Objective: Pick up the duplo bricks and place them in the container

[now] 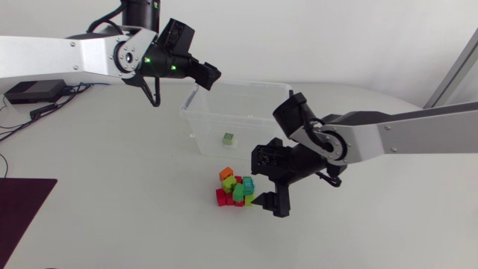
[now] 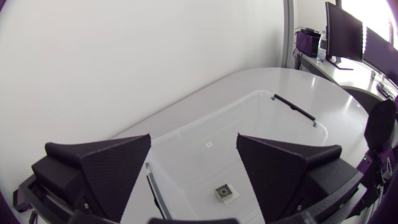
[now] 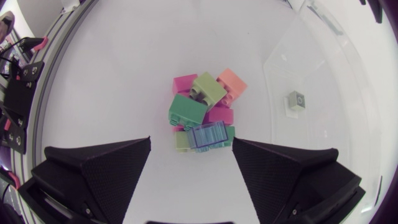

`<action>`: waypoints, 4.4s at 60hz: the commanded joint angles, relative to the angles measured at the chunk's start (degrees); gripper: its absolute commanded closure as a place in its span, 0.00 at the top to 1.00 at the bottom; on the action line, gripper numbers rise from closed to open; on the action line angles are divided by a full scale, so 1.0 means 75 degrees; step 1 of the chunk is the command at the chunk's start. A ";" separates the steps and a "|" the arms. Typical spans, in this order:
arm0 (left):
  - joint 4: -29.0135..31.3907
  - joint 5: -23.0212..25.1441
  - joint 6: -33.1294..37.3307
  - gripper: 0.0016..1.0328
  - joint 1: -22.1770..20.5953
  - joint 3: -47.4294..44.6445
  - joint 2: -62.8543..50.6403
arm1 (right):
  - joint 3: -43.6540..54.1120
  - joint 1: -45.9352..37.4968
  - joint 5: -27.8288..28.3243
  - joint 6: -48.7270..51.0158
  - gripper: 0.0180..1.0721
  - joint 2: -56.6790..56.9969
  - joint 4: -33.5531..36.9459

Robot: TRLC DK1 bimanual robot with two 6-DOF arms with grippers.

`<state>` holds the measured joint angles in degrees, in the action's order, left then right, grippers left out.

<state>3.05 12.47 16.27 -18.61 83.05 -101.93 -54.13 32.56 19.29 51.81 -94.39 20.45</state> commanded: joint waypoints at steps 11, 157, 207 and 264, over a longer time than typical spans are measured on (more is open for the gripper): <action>-0.0348 -0.0420 0.0174 0.96 0.0032 -0.1346 0.1919 | -0.0693 0.0019 -0.0017 0.0685 0.90 -0.0680 0.0321; 0.1832 0.0400 0.8342 0.94 -0.0870 -0.3573 0.1110 | -0.2064 -0.1259 -0.0908 -0.2408 0.88 0.0749 -0.0816; 0.4738 0.0154 1.0569 0.90 -0.1573 -0.0420 -0.0952 | 0.0936 0.0429 -0.1541 -0.2467 0.88 0.2120 -0.0933; 0.5570 0.0095 1.1658 0.30 -0.1843 0.0376 -0.1820 | 0.2330 0.1155 -0.1564 -0.3029 0.88 0.2835 -0.1308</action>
<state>43.68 13.17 101.23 -32.53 83.96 -114.28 -37.71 40.21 7.97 30.81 -73.01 11.68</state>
